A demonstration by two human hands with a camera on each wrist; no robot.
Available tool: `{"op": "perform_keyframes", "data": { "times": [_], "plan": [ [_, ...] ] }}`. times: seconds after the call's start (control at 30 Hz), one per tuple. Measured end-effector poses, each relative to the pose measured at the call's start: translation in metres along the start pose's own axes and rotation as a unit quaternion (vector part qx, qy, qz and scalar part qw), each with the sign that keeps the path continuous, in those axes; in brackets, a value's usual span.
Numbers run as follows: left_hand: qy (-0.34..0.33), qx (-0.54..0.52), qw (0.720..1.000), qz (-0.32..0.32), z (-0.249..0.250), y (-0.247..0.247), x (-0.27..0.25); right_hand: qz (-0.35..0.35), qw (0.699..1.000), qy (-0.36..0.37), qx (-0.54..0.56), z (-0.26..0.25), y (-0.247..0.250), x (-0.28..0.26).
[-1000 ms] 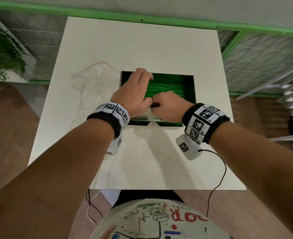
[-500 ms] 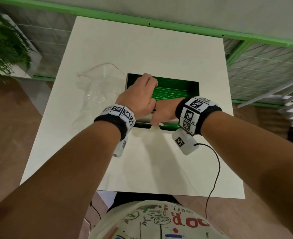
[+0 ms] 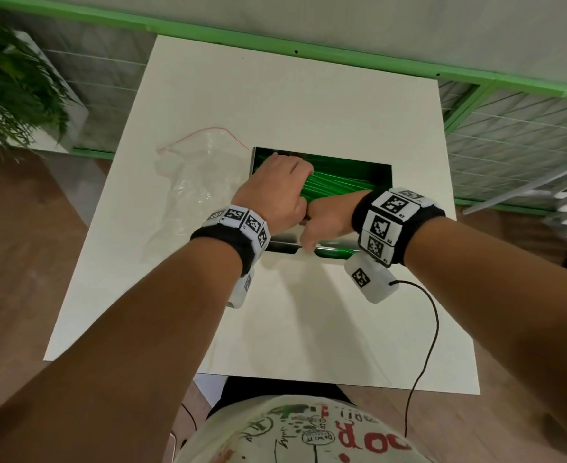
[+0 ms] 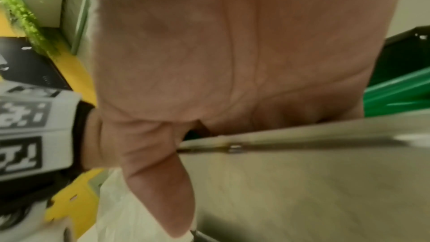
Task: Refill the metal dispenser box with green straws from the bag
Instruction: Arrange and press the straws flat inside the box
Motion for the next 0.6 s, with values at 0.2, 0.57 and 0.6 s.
{"op": "perform_keyframes", "data": {
  "times": [0.2,0.57,0.6],
  "plan": [
    [0.037,0.050,0.995,-0.082,-0.003,-0.014,0.004,-0.025,0.997,-0.043,-0.066,0.010,-0.004,-0.003],
    [0.012,0.241,0.962,-0.131,0.005,-0.015,0.033,0.041,0.994,-0.007,-0.097,0.019,0.016,-0.020],
    [0.008,0.250,0.960,-0.127,0.007,-0.014,0.034,0.037,0.995,-0.009,-0.089,0.022,0.016,-0.022]
  ]
}}
Point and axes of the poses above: each hand's wrist, its own x-axis towards the middle knuckle, its own y-axis out of the back of the hand, z = x × y, the point moved 10 cm from there along x, towards the middle knuckle, and after that the axes turned 7 degrees about y, right-handed, at the moved point
